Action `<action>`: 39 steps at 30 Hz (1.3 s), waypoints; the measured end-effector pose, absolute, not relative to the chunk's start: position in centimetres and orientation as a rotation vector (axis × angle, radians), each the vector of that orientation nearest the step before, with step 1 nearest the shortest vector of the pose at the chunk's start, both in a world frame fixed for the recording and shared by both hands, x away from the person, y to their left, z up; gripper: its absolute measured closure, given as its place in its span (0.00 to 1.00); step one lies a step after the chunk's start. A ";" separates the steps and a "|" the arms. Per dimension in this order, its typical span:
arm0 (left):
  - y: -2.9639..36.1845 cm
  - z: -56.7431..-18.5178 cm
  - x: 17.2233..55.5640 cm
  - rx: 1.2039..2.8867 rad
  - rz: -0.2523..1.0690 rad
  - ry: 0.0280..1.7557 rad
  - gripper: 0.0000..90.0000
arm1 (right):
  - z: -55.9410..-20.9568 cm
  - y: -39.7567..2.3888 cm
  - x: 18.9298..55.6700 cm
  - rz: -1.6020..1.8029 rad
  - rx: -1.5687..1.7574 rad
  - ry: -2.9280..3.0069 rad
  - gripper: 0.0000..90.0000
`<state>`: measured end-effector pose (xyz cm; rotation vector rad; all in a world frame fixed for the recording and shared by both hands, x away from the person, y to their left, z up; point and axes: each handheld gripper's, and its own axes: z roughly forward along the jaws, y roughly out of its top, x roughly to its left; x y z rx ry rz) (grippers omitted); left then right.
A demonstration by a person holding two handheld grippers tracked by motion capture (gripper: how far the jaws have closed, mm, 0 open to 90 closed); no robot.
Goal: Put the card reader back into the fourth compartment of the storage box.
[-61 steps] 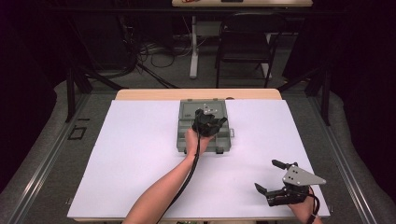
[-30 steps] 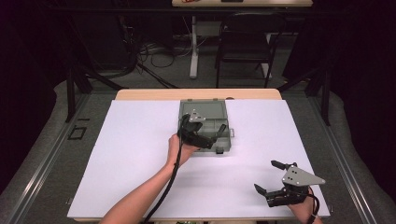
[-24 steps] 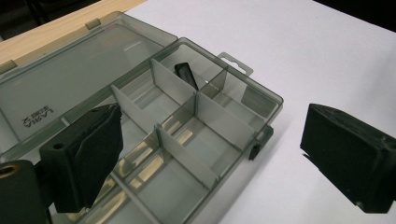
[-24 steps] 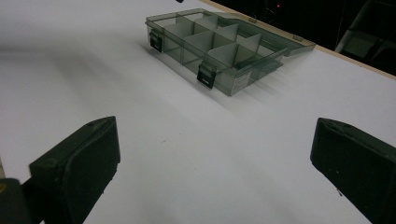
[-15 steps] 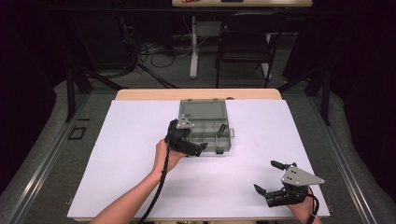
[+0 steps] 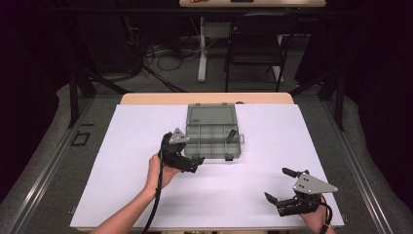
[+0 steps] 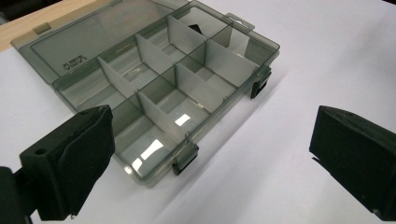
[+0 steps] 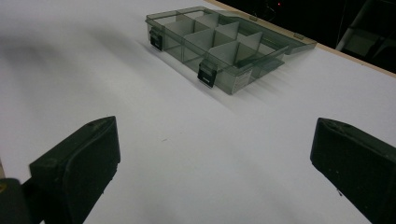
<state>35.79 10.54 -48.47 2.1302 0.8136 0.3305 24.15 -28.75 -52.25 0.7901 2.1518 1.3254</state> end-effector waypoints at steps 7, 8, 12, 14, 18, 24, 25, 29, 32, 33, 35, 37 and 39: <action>12.6 -48.8 34.1 2.130 0.357 0.824 0.00 | -52.3 -28.7 24.2 1.327 0.790 2.152 0.01; 12.6 -48.8 34.1 2.130 0.357 0.824 0.00 | -52.3 -28.7 24.2 1.327 0.790 2.152 0.01; 13.6 -48.9 33.3 2.115 0.365 0.833 0.00 | -52.3 -28.7 24.2 1.328 0.793 2.151 0.01; 14.0 -49.1 32.8 2.106 0.371 0.835 0.00 | -52.3 -28.7 24.2 1.325 0.792 2.153 0.02; 14.8 -49.4 31.9 2.093 0.383 0.832 0.00 | -52.3 -28.7 24.2 1.328 0.795 2.152 0.01; 16.2 -50.2 30.7 2.062 0.396 0.833 0.00 | -52.3 -28.7 24.2 1.326 0.794 2.152 0.01; 16.3 -50.3 30.6 2.056 0.397 0.837 0.00 | -52.3 -28.7 24.2 1.327 0.795 2.153 0.01; 17.2 -50.8 29.9 2.027 0.403 0.854 0.00 | -52.3 -28.7 24.2 1.323 0.795 2.155 0.01; 17.7 -51.2 29.5 2.023 0.412 0.860 0.00 | -52.3 -28.6 24.2 1.322 0.796 2.156 0.01; 17.8 -51.4 29.3 2.019 0.413 0.866 0.00 | -52.3 -28.6 24.2 1.323 0.796 2.156 0.01; 18.1 -51.7 29.0 2.015 0.416 0.869 0.00 | -52.3 -28.6 24.2 1.321 0.797 2.157 0.01; 18.4 -51.9 28.7 2.006 0.424 0.874 0.00 | -52.3 -28.6 24.2 1.321 0.798 2.154 0.01; 18.8 -52.1 28.2 1.998 0.431 0.877 0.00 | -52.3 -28.7 24.2 1.320 0.801 2.154 0.02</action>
